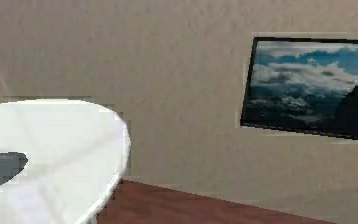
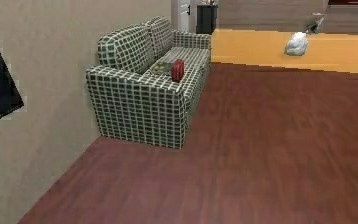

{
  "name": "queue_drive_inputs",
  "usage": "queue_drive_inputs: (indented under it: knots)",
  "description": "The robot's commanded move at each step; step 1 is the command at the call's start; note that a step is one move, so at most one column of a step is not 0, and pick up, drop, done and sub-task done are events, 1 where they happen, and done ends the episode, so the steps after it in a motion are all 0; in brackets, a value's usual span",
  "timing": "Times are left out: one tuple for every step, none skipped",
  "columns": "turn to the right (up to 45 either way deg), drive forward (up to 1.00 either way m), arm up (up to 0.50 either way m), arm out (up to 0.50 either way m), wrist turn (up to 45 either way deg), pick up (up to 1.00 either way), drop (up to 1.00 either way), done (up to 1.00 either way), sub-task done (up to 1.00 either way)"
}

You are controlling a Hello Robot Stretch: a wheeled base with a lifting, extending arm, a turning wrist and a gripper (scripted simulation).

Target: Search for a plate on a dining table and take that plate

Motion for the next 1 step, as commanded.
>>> queue_drive_inputs:
  knots:
    - [0.0,0.85,0.00,0.00,0.0,0.00,0.00,0.00,0.00]
